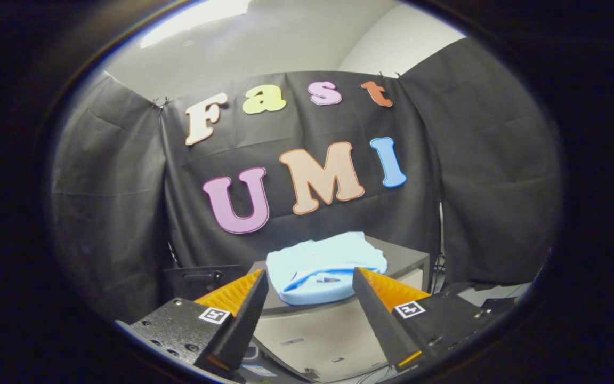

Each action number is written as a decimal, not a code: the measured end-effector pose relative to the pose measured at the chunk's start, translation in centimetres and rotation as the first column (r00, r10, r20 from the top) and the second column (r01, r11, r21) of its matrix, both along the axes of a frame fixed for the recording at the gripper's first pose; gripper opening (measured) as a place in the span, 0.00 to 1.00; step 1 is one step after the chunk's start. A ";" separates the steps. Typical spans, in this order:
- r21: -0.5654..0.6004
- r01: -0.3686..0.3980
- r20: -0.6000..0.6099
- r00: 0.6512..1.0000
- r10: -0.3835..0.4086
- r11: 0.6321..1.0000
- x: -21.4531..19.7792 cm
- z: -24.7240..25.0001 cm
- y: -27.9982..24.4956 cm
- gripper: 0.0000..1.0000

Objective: Put the clothes into the washing machine and then close the washing machine lid.

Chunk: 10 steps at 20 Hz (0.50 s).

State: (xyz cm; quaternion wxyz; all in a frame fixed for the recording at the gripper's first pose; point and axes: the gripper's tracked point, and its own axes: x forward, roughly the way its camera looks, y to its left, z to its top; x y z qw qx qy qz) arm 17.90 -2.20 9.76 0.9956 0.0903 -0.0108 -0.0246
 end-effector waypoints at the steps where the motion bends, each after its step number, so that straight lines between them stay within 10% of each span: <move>1: -0.016 0.000 -0.005 1.000 0.000 1.000 1.3 0.2 0.1 0.96; 10: -0.218 -0.089 -0.114 0.991 0.065 0.972 14.0 0.9 2.1 0.96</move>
